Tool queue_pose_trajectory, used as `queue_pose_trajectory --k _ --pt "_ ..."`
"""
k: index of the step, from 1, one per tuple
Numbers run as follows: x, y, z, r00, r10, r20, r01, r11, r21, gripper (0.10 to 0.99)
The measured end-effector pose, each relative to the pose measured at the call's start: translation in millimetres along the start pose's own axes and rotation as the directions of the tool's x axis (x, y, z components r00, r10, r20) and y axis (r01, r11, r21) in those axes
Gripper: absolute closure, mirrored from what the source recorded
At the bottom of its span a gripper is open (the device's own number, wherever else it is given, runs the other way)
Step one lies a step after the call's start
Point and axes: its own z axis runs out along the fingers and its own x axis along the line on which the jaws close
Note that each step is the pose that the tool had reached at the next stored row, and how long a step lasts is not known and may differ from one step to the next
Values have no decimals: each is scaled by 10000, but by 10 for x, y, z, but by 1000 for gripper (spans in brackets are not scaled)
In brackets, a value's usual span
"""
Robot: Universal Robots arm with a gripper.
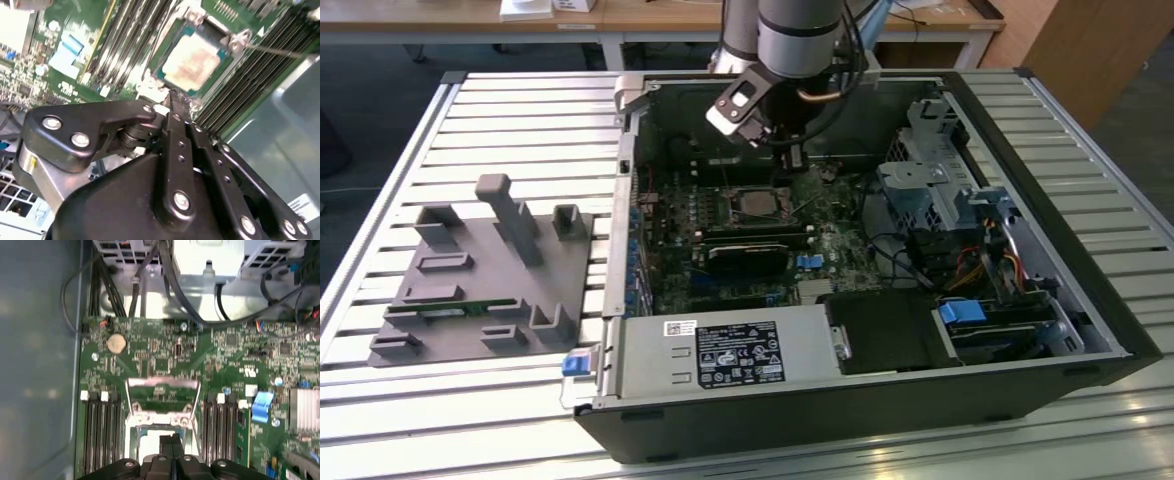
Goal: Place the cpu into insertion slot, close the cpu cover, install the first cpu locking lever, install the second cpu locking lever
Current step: 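Close the cpu cover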
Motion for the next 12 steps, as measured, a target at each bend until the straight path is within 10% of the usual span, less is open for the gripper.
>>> queue_pose_trajectory --k 12 --pt "3 199 -51 10000 2 6 -2 10000 29 980"
